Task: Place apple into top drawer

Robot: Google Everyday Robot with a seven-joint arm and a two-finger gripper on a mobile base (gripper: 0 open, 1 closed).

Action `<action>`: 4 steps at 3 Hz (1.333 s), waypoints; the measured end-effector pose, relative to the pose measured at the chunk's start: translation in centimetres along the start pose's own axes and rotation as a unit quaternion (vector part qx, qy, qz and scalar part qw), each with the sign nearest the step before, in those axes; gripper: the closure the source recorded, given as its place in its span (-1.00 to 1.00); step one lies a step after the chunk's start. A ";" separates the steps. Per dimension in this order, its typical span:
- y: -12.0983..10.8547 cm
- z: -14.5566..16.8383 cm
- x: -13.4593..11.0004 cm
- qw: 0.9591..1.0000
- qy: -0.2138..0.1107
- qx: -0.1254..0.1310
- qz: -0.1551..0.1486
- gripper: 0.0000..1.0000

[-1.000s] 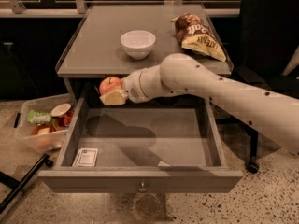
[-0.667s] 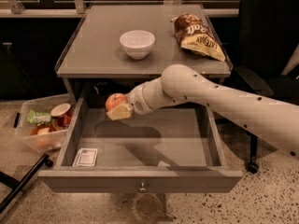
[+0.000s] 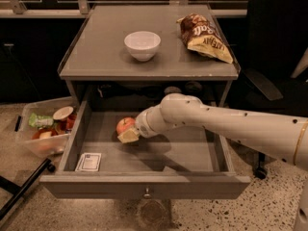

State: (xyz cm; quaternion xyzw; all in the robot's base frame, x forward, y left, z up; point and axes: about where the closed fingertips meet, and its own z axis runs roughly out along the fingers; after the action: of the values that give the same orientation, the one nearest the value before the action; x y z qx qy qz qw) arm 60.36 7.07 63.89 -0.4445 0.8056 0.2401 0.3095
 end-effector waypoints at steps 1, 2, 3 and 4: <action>-1.0 1.0 1.5 0.999 -0.008 0.041 0.015 0.23; -1.6 1.3 2.0 0.997 -0.024 0.072 0.028 -0.25; -2.1 1.1 2.0 0.994 -0.045 0.091 0.037 -0.71; -2.7 0.6 1.6 0.992 -0.075 0.095 0.041 -1.00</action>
Offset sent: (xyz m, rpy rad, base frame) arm 0.0156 -0.0195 -0.0297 0.0106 -0.1140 -0.2312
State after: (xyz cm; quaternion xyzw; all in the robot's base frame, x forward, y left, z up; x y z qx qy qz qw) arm 62.16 5.27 61.98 -0.3610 0.8167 0.2077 0.3995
